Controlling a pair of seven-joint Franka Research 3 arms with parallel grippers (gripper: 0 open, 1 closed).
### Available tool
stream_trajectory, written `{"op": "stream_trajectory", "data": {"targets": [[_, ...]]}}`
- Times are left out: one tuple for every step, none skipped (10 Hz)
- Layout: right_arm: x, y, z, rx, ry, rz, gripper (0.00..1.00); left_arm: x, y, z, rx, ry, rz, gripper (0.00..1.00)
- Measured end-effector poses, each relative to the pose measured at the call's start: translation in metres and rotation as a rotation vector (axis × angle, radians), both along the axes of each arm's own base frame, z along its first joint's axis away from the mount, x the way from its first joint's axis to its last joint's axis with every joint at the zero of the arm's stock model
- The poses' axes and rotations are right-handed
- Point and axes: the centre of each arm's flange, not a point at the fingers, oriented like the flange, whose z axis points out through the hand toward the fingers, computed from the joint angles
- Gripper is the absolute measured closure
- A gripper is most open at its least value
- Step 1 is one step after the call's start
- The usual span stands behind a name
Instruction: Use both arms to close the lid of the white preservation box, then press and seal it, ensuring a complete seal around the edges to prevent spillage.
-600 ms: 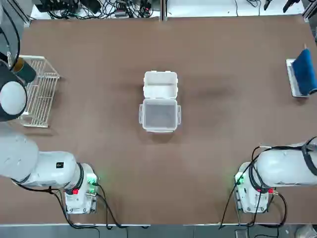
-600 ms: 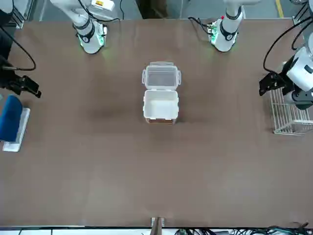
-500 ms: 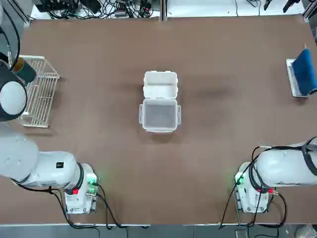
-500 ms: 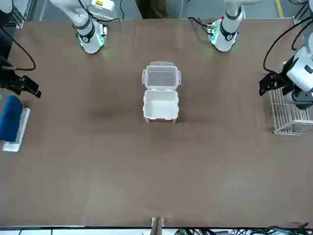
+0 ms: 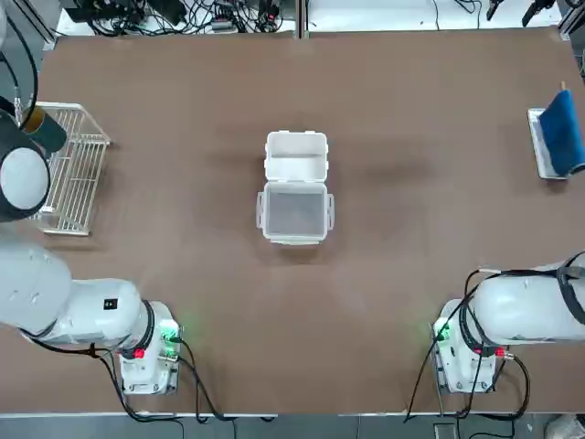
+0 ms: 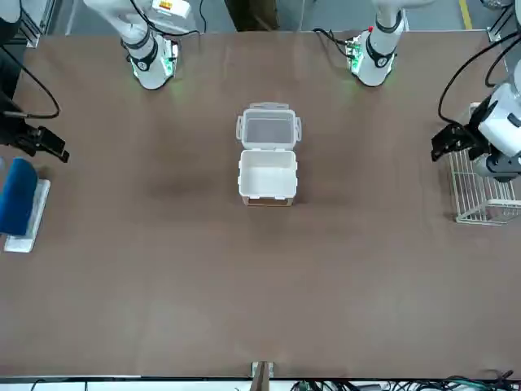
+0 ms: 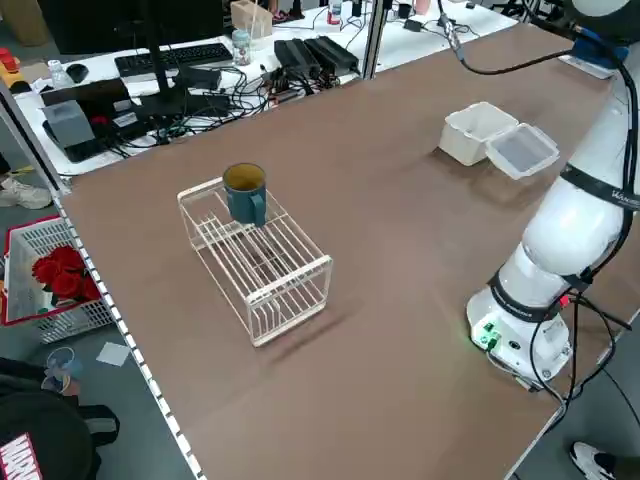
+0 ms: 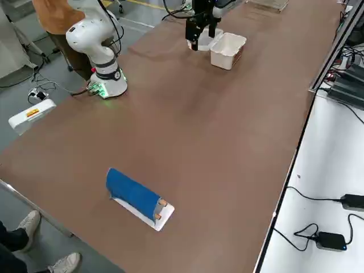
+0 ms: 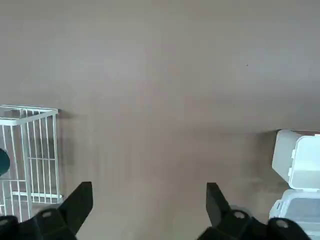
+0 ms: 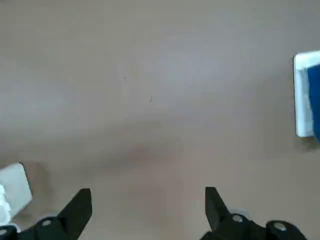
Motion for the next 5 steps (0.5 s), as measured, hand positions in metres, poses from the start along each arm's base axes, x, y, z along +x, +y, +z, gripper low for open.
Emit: {"op": "stream_trajectory", "data": {"targets": [[0.0,0.013,-0.002,0.006,0.006,-0.066,0.0,0.005,-0.001,-0.005,-0.012,-0.003,0.004,0.0],[0.0,0.035,-0.004,0.01,0.014,-0.131,0.0,0.009,-0.002,-0.012,-0.029,0.001,0.009,0.0],[-0.002,0.066,-0.006,0.012,0.023,-0.191,0.0,0.013,-0.004,-0.021,-0.036,0.014,0.02,0.0],[-0.006,0.105,-0.009,0.01,0.033,-0.248,0.0,0.017,-0.005,-0.033,-0.035,0.037,0.054,0.02],[-0.013,0.146,-0.013,0.004,0.046,-0.304,0.0,0.021,-0.007,-0.047,-0.032,0.061,0.091,0.04]]}}
